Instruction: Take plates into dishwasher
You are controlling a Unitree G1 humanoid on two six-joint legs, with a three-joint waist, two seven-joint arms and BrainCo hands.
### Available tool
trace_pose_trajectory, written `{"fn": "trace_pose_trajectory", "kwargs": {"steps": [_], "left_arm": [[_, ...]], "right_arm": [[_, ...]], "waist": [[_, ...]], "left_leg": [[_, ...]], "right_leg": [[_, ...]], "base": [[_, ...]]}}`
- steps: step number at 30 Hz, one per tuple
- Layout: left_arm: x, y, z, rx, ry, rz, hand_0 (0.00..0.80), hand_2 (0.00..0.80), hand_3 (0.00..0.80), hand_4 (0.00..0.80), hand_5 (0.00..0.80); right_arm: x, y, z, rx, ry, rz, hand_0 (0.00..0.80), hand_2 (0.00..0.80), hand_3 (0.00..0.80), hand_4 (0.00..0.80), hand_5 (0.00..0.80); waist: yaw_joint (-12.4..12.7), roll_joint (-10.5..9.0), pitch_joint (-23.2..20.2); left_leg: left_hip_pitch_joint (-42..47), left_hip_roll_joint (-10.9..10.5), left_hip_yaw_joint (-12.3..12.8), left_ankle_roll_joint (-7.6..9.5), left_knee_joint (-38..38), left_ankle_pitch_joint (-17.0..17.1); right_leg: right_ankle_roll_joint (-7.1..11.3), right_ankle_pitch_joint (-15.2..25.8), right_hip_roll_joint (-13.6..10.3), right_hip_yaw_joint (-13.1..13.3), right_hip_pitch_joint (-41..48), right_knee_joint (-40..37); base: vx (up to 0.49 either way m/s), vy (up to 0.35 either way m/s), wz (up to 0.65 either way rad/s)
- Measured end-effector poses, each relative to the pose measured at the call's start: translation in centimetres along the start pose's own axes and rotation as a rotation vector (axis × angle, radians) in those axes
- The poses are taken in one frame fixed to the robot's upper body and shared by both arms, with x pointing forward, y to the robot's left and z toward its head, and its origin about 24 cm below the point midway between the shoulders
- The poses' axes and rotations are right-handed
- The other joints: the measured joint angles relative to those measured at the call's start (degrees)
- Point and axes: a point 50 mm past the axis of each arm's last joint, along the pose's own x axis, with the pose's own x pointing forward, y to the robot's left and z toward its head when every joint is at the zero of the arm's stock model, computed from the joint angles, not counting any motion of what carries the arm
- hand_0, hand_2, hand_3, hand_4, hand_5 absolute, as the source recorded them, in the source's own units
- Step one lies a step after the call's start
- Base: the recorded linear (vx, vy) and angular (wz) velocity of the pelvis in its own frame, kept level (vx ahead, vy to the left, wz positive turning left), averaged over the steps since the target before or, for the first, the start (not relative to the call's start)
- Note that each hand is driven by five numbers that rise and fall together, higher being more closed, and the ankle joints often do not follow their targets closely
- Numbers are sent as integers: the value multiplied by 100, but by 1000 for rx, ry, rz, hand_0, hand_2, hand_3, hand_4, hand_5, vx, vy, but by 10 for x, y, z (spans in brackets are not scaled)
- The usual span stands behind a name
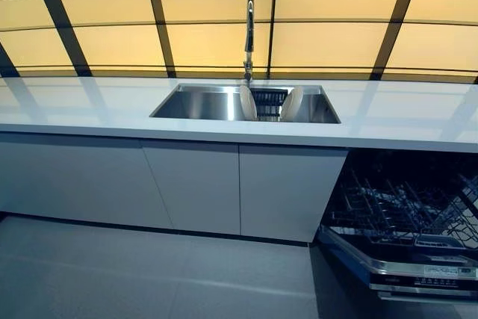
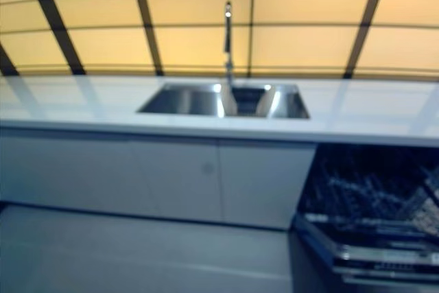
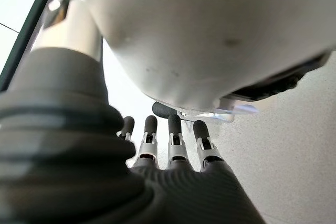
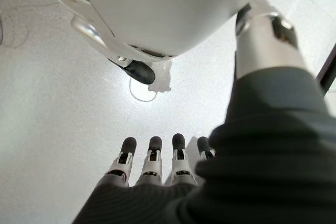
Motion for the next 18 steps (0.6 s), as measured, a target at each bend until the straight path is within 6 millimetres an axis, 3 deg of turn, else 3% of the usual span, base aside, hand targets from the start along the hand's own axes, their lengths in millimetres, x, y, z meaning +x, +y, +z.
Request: {"fn": "trace_pose_trajectory", "kwargs": {"steps": [10,16,18], "left_arm": [[0,1,6,29,-6,7,0,0,0,0,0],[-3,6,15,71,-23,23,0,0,0,0,0],[-4,7,18,76,-36,26,0,0,0,0,0]], "right_arm": [[0,2,21,-61,-82,128,0,0,0,0,0],[-12,12,69,-180,-296,285,0,0,0,0,0],[-28,11,103,-257,-442,344,0,0,0,0,0]], "waist": [[20,-21,144],[22,-184,244],[21,-239,248]], "left_leg": [[-116,2,-1,-4,2,5],[-146,1,4,-4,1,5],[-153,10,0,-8,2,7]], "right_leg": [[-2,5,4,-1,-99,2],[1,4,4,-7,-123,1],[-2,6,14,-13,-124,0]], "base": [[0,0,0],[-3,-42,0],[12,-58,1]]}}
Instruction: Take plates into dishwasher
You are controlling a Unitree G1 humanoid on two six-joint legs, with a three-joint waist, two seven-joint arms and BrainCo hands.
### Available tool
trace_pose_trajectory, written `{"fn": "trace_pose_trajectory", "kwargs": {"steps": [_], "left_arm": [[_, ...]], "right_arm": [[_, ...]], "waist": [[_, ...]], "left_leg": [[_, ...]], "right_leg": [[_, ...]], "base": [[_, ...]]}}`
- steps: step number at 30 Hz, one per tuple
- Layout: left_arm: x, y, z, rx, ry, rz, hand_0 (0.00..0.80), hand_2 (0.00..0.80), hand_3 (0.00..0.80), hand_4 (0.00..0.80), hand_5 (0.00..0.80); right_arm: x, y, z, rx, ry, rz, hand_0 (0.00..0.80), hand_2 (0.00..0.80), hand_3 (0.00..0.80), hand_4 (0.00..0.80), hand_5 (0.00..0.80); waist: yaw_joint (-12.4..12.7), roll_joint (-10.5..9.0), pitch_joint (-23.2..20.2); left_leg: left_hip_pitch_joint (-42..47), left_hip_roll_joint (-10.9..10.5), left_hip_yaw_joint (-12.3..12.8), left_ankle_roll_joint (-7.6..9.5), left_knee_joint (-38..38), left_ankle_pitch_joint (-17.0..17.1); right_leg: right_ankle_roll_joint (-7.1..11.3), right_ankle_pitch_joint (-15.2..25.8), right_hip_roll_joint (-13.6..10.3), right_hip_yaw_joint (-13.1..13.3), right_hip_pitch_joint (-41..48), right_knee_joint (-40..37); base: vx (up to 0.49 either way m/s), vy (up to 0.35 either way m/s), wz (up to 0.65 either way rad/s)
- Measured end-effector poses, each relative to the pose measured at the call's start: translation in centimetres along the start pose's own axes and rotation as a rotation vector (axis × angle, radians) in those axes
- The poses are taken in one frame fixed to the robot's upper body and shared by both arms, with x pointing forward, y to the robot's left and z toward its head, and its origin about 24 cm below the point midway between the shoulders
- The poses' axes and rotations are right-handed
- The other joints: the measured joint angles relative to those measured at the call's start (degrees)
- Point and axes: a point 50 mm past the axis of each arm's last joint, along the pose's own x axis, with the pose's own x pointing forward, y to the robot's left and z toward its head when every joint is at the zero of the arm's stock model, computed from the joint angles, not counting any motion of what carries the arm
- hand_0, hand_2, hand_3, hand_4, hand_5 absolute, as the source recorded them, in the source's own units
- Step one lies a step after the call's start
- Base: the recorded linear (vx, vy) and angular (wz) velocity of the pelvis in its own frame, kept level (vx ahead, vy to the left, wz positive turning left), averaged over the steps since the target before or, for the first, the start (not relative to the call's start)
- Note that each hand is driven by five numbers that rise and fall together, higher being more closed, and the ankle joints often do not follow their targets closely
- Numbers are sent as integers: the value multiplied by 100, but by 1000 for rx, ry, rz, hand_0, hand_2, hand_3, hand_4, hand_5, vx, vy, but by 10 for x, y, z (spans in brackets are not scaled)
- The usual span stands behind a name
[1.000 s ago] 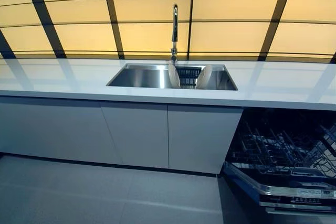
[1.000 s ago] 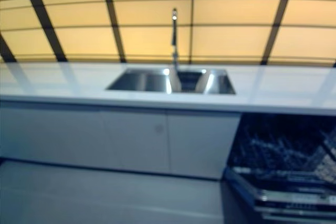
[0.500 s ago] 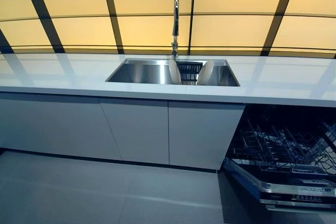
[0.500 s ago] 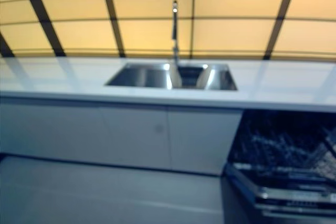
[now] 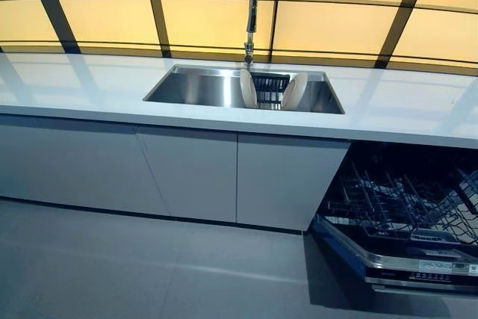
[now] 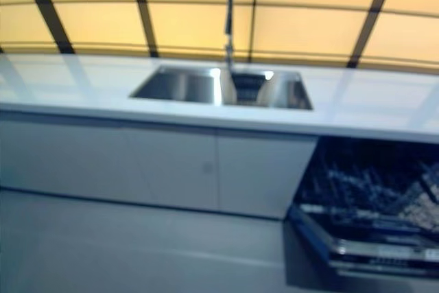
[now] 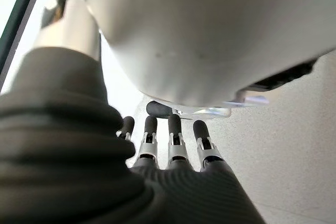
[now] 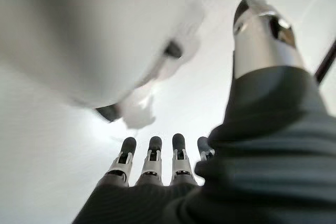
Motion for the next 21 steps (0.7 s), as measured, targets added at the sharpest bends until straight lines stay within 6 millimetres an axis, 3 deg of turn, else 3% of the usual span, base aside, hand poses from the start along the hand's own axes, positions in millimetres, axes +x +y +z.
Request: {"fn": "trace_pose_trajectory", "kwargs": {"steps": [3,7,13,18,21], "left_arm": [[-1,2,1,0,3,4,0,0,0,0,0],[-2,7,0,0,6,15,0,0,0,0,0],[-4,13,2,7,4,42,0,0,0,0,0],[-4,17,4,2,4,77,0,0,0,0,0],[-6,26,-4,-74,22,127,0,0,0,0,0]], "right_arm": [[-13,-14,45,-80,-145,61,0,0,0,0,0],[-57,-36,112,-214,-370,103,0,0,0,0,0],[-108,-54,185,-279,-626,155,0,0,0,0,0],[-129,-65,221,-274,-733,168,0,0,0,0,0],[-135,-79,236,-274,-734,138,0,0,0,0,0]], "waist": [[-2,-66,-5],[-30,-199,-74],[-33,-317,-156],[-22,-286,-148],[55,-279,-86]], "left_leg": [[28,-6,-2,-1,-4,1],[57,-2,12,-1,-6,2],[144,5,54,-1,-9,4],[194,71,54,-16,37,7],[124,203,61,-130,392,-77]], "right_leg": [[0,1,-4,-4,28,0],[1,2,-7,8,48,0],[1,9,-7,36,106,7],[-11,-4,20,49,150,52],[-114,-106,155,131,119,183]], "base": [[24,-33,1],[9,-13,0],[42,-101,-3],[81,-159,-1],[134,-173,-12]]}}
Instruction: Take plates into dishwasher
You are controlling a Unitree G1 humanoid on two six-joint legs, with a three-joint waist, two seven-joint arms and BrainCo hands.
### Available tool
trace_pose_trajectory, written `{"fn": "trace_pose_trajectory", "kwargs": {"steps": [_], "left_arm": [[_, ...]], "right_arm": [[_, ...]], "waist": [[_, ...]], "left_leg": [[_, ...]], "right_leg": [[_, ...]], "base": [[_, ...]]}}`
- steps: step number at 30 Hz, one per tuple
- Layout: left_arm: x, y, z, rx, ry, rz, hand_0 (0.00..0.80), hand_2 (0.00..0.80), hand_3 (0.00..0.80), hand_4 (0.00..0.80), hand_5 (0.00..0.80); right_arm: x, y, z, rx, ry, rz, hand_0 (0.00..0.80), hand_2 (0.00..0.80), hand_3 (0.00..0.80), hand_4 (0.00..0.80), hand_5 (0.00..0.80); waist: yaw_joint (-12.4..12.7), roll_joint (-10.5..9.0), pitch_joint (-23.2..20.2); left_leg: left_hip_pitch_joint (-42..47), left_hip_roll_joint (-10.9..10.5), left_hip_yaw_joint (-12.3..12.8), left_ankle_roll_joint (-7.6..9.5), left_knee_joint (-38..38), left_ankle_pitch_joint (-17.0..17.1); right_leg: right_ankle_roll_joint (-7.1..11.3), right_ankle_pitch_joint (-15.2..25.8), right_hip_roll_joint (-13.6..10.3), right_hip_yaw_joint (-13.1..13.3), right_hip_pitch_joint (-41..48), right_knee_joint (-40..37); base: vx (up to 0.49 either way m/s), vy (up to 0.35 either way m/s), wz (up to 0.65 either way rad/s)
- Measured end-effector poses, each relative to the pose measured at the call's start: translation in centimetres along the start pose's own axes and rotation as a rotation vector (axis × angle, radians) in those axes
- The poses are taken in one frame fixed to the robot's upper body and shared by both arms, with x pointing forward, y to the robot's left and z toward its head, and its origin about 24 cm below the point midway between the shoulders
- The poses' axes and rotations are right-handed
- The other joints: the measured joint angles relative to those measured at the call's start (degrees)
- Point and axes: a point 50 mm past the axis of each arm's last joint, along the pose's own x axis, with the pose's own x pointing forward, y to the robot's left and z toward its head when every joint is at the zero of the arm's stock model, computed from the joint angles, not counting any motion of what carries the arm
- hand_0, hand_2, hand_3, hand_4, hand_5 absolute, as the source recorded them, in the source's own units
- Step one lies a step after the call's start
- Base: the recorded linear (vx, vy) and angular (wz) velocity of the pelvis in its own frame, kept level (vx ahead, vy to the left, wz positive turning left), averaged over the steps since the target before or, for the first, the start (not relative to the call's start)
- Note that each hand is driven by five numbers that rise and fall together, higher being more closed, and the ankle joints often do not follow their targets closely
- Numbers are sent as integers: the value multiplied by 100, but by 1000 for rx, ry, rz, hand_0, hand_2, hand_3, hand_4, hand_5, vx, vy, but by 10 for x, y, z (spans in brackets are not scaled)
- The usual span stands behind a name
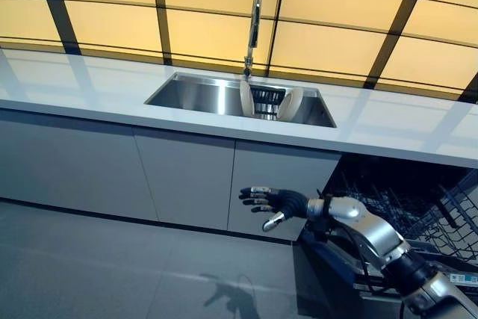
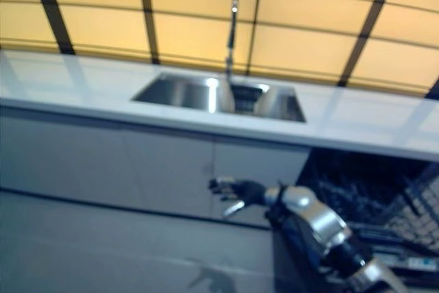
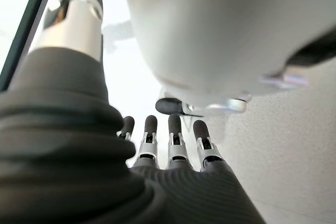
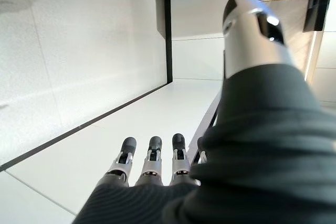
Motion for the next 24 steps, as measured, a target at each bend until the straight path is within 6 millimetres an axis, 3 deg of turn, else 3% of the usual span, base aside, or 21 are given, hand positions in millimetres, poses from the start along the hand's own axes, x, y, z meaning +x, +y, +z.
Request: {"fn": "trace_pose_trajectory", "kwargs": {"steps": [1,2,3,4,5,6,7,8,9,10,11,12,13,14,15,16,19,22,23,24], "left_arm": [[-2,8,7,-61,-25,16,0,0,0,0,0],[-3,14,8,-70,-32,30,0,0,0,0,0],[-4,20,8,-99,-31,43,0,0,0,0,0],[-4,22,1,-108,-13,43,0,0,0,0,0],[-4,19,-3,-114,-1,29,0,0,0,0,0],[-4,19,-3,-114,-1,29,0,0,0,0,0],[-1,14,-26,-139,76,10,0,0,0,0,0],[-1,10,-35,-146,107,0,0,0,0,0,0],[-1,8,-48,-159,149,-7,0,0,0,0,0],[-5,29,-46,-155,106,41,0,0,0,0,0],[-7,35,-47,-163,105,50,0,0,0,0,0],[-7,35,-50,-183,112,48,0,0,0,0,0],[-6,32,-49,-186,103,35,0,0,0,0,0],[-6,32,-47,-195,90,35,0,0,0,0,0],[-6,34,-41,-190,59,38,0,0,0,0,0],[-7,36,-36,-189,35,39,0,0,0,0,0],[-8,37,-2,-148,-63,37,0,0,0,0,0],[-15,45,33,-118,-145,52,0,0,0,0,0],[-17,45,46,-110,-173,50,0,0,0,0,0],[-17,41,53,-108,-187,39,0,0,0,0,0]], "right_arm": [[3,-4,5,0,-10,-7,0,0,0,0,0],[4,-4,6,3,-9,-7,0,0,0,0,0],[4,-5,8,2,-10,-10,0,0,0,0,0],[5,-5,6,6,-6,-15,0,0,0,0,0],[6,-8,6,11,-1,-26,0,0,0,0,0],[6,-8,6,11,-1,-26,0,0,0,0,0],[10,-9,5,10,18,-50,0,0,0,0,0],[10,-9,5,2,24,-50,0,0,0,0,0],[6,-11,4,1,28,-77,0,0,0,0,0],[16,-5,3,23,15,-66,0,0,0,0,0],[18,-3,1,40,14,-55,0,0,0,0,0],[18,-7,-5,76,24,-66,0,0,0,0,0],[15,-11,-8,91,34,-93,0,0,0,0,0],[15,-11,-10,103,27,-101,0,0,0,0,0],[16,-10,-10,113,18,-95,0,0,0,0,0],[17,-10,-7,115,-1,-90,0,0,0,0,0],[12,-21,-9,117,-13,-128,0,0,0,0,0],[7,-28,-5,107,-20,-145,0,0,0,0,0],[5,-33,2,106,-41,-160,0,0,0,0,0],[3,-39,8,97,-53,-177,0,0,0,0,0]], "waist": [[106,-114,192],[179,-207,276],[346,-289,373],[514,-290,412],[539,-208,432],[539,-208,432],[774,109,543],[813,286,586],[1084,720,609],[1301,184,634],[1287,115,665],[1303,78,661],[1321,179,663],[1299,173,667],[1334,60,598],[1343,-10,552],[1333,-89,444],[1319,-333,262],[1317,-454,211],[1308,-475,212]], "left_leg": [[-333,29,-60,-127,841,-170],[-602,14,-80,-149,1386,-151],[-1170,-17,-222,-144,2557,-157],[-1422,-246,-338,-171,2585,-307],[-1540,-366,-229,-238,2099,-359],[-1540,-366,-229,-238,2099,-359],[-1590,-459,286,-262,1290,-348],[-1552,-474,212,-240,1097,-365],[-1554,-252,-177,-368,820,-179],[-1633,-603,-191,-400,940,-160],[-1656,-662,-214,-228,1017,-134],[-1557,-724,-142,384,1028,-81],[-1359,-696,-21,732,955,278],[-1331,-736,42,889,1043,295],[-1254,-850,176,974,1010,201],[-1181,-908,290,1000,852,192],[-1264,-834,482,1045,749,148],[-1590,-772,535,951,963,68],[-1756,-820,565,930,1121,30],[-1830,-837,577,918,1210,23]], "right_leg": [[-200,-269,17,107,-204,512],[-244,-321,-3,202,-233,589],[-352,-311,35,407,-159,557],[-400,-296,48,476,-61,518],[-441,-304,59,497,-157,536],[-441,-304,59,497,-157,536],[-461,-311,175,513,122,37],[-551,-392,285,612,241,-152],[-599,-528,828,543,-73,1363],[-686,-1273,567,1018,-244,1559],[-661,-1262,591,1079,-143,1387],[-582,-1083,582,1179,115,1172],[-542,-1118,576,1183,312,1060],[-532,-1208,495,1162,421,972],[-452,-1263,309,1135,479,919],[-389,-1254,132,887,477,880],[-248,-1156,-193,266,460,720],[-194,-1120,-265,193,449,672],[-23,-897,-305,169,545,495],[35,-882,-319,105,632,264]], "base": [[239,-131,-26],[295,-14,-21],[448,33,-15],[600,34,-15],[460,23,-15],[601,-3,-45],[487,-11,-54],[587,-4,-84],[494,66,-101],[447,94,-87],[455,105,-52],[331,58,3],[354,25,7],[325,-7,-10],[221,-54,-26],[135,-74,-38],[28,-90,-34],[113,4,-17],[160,65,-10],[196,83,-3]]}}
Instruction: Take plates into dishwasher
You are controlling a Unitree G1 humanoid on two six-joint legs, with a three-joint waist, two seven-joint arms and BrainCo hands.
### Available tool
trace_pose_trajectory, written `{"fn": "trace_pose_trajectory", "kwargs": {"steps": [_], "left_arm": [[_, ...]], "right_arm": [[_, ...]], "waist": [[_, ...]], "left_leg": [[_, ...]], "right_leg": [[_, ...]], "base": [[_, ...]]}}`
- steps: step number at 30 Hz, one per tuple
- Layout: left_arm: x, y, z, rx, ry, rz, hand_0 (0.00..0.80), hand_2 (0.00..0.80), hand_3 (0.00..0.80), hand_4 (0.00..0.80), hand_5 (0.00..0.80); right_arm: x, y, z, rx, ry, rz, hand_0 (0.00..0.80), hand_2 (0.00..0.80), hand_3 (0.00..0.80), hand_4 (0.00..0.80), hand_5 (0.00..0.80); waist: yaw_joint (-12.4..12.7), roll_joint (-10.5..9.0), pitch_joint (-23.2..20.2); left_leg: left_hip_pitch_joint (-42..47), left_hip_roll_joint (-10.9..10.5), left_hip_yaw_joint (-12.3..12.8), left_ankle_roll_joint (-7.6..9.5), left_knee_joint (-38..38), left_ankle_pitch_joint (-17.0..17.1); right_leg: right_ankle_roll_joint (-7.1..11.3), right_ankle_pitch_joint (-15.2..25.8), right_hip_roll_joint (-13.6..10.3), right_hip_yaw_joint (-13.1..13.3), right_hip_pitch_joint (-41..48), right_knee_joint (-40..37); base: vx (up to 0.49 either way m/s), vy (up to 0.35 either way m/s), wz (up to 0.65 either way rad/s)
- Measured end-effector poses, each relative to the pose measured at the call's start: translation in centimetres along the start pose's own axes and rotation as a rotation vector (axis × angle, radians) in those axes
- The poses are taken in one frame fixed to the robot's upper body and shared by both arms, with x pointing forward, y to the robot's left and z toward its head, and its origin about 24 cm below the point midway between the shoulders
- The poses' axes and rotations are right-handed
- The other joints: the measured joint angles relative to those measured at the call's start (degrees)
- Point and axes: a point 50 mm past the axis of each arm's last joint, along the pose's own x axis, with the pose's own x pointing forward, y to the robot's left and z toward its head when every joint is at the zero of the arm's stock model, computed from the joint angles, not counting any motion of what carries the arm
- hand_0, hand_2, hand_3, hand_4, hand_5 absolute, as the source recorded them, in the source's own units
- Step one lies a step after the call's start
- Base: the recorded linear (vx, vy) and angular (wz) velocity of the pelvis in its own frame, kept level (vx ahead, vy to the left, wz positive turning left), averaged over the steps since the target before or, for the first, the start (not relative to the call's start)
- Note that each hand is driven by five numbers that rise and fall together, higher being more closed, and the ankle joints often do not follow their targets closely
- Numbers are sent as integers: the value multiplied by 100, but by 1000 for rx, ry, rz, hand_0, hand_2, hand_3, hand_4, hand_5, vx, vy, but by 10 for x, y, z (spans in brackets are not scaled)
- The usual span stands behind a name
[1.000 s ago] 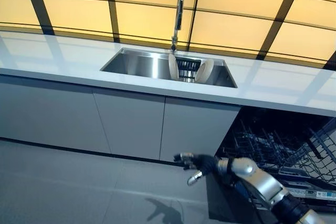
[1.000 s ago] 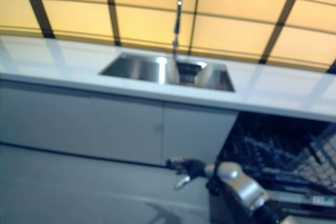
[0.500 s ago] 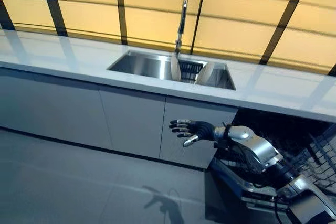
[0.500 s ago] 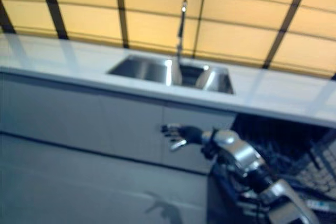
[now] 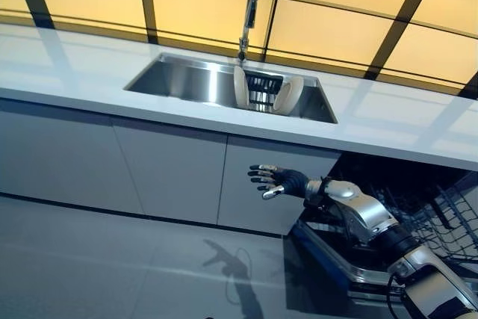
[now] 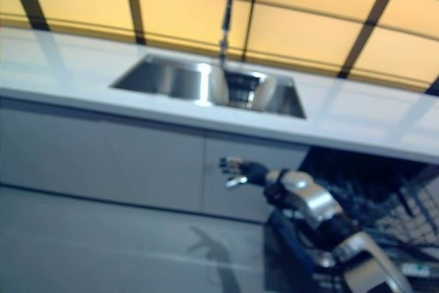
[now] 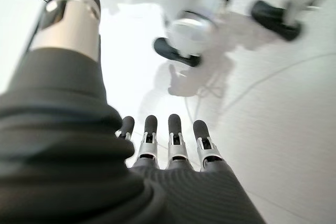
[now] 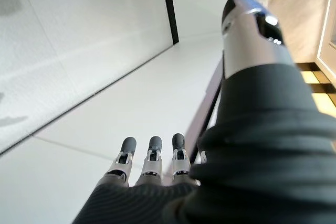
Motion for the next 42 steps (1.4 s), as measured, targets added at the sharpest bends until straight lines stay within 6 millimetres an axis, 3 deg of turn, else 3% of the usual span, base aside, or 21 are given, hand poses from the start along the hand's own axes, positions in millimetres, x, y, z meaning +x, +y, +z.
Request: {"fn": "trace_pose_trajectory", "kwargs": {"steps": [3,7,10,11,13,14,15,16,18,19,20,21,23,25,26,28,30,33,35,36,42], "left_arm": [[2,-7,-7,-12,21,-21,0,0,0,0,0],[2,-7,-31,-5,120,-12,0,0,0,0,0],[2,-8,-38,33,157,-11,0,0,0,0,0],[1,-6,-42,62,173,-6,0,0,0,0,0],[0,1,-44,100,182,10,0,0,0,0,0],[-1,5,-45,106,184,20,0,0,0,0,0],[-1,6,-44,108,184,24,0,0,0,0,0],[-2,8,-42,112,173,26,0,0,0,0,0],[0,3,-32,120,144,11,0,0,0,0,0],[0,2,-26,119,132,9,0,0,0,0,0],[1,-1,-25,116,134,3,0,0,0,0,0],[2,-5,-28,105,137,-5,0,0,0,0,0],[1,-4,-36,93,156,-3,0,0,0,0,0],[-1,4,-48,66,195,24,0,0,0,0,0],[-3,8,-57,50,228,31,0,0,0,0,0],[-3,-3,-75,50,273,-4,0,0,0,0,0],[0,-18,-76,42,272,-41,0,0,0,0,0],[2,-28,-77,29,268,-71,0,0,0,0,0],[4,-39,-69,33,235,-103,0,0,0,0,0],[5,-41,-64,35,216,-112,0,0,0,0,0],[4,-30,-62,52,208,-95,0,0,0,0,0]], "right_arm": [[-7,-12,5,-14,7,-42,0,0,0,0,0],[-24,-36,7,0,-5,-172,0,0,0,0,0],[-41,-55,8,11,-6,-292,0,0,0,0,0],[-44,-59,12,18,-21,-323,0,0,0,0,0],[-51,-64,14,29,-29,-355,0,0,0,0,0],[-53,-69,21,33,-46,-370,0,0,0,0,0],[-54,-71,25,28,-53,-379,0,0,0,0,0],[-58,-76,35,17,-75,-402,0,0,0,0,0],[-80,-93,45,25,-92,-510,0,0,0,0,0],[-85,-99,45,48,-96,-547,0,0,0,0,0],[-93,-108,51,67,-107,-617,0,0,0,0,0],[-96,-111,48,82,-76,-651,0,0,0,0,0],[-98,-115,43,99,-52,-695,0,0,0,0,0],[-101,-117,41,120,-35,-745,0,0,0,0,0],[-102,-119,40,131,-28,-773,0,0,0,0,0],[-114,-127,31,157,10,-840,0,0,0,0,0],[-132,-138,25,174,60,-920,0,0,0,0,0],[-139,-142,19,181,114,-949,0,0,0,0,0],[-148,-144,19,174,131,-974,0,0,0,0,0],[-151,-145,19,172,138,-983,0,0,0,0,0],[-155,-146,18,178,159,-984,0,0,0,0,0]], "waist": [[2,14,-2],[-83,54,-5],[-418,306,-22],[-550,427,-46],[-677,481,-42],[-725,550,-35],[-780,562,-48],[-931,614,-50],[-1153,517,-139],[-1336,364,-148],[-1468,351,-108],[-1517,315,-102],[-1532,285,-130],[-1542,118,-265],[-1513,19,-371],[-1494,246,-556],[-1360,351,-588],[-1410,486,-533],[-1466,661,-514],[-1534,726,-491],[-1570,653,-421]], "left_leg": [[-60,20,-25,-97,193,-98],[-100,-15,-72,-106,209,-263],[528,-146,-194,-24,-515,-212],[658,-93,-310,138,-591,-30],[1024,-142,-388,198,-800,1],[1258,-140,-472,253,-967,46],[1286,-139,-518,248,-974,42],[1254,-121,-671,233,-996,36],[1396,-163,-992,25,-1423,-126],[1324,-325,-1054,115,-1051,-194],[1345,-354,-1192,185,-569,-430],[1581,-299,-1231,168,-611,-493],[1868,-239,-1231,68,-655,-645],[2174,-224,-1264,-103,-751,-810],[2369,-175,-1269,-248,-809,-900],[2462,184,-1279,-502,-873,-1018],[2440,379,-1258,-537,-937,-1039],[2455,563,-1257,-554,-991,-1039],[2544,633,-1254,-597,-1194,-1061],[2587,652,-1252,-757,-1299,-1027],[2751,588,-1061,-663,-1520,-947]], "right_leg": [[147,-73,-3,-133,133,-162],[71,-198,-22,-163,98,132],[62,-196,-94,-99,-715,2315],[93,-57,-61,168,-1089,3323],[184,204,-120,437,-1648,4459],[229,123,-214,228,-1972,4546],[245,64,-234,165,-2157,4471],[272,-8,-248,-7,-2410,3664],[402,441,-169,-83,-2601,1157],[632,615,-296,-23,-2655,597],[949,1112,-394,176,-2644,-74],[639,1483,-378,168,-2673,-105],[419,1637,-341,149,-2701,319],[419,1629,-315,194,-2639,659],[196,1905,-237,163,-2433,460],[-221,2138,200,107,-2191,85],[-539,2372,455,147,-2109,-262],[-642,2391,627,229,-2012,-438],[-589,2320,692,220,-1996,-443],[-562,2318,689,190,-1992,-443],[-481,2285,532,-35,-2026,-381]], "base": [[181,102,2],[230,154,13],[407,217,68],[264,88,69],[321,-51,37],[420,-192,14],[560,-331,20],[428,-299,48],[469,-322,76],[271,-227,100],[142,-184,87],[155,-199,79],[165,-126,34],[153,-114,17],[108,-116,9],[97,-77,1],[70,1,-29],[120,15,-22],[111,-20,-2],[114,-47,6],[78,-67,-8]]}}
